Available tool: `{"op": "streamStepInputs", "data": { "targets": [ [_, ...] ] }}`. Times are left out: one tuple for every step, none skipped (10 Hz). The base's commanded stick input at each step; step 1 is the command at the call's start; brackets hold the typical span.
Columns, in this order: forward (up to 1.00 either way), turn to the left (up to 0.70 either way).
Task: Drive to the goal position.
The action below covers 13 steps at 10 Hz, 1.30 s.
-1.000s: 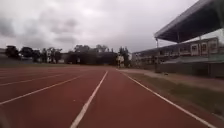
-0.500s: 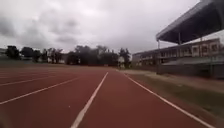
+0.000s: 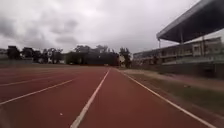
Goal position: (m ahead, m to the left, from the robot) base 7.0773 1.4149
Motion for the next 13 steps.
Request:
{"op": "streamStepInputs", "data": {
  "targets": [
    [0.50, 0.00],
    [0.50, 0.00],
    [0.50, 0.00],
    [0.50, 0.00],
    [0.50, 0.00],
    [0.50, 0.00],
    [0.50, 0.00],
    [0.50, 0.00],
    [0.50, 0.00],
    [0.50, 0.00],
    [0.50, 0.00],
    [0.50, 0.00],
    [0.50, 0.00]
  ]
}}
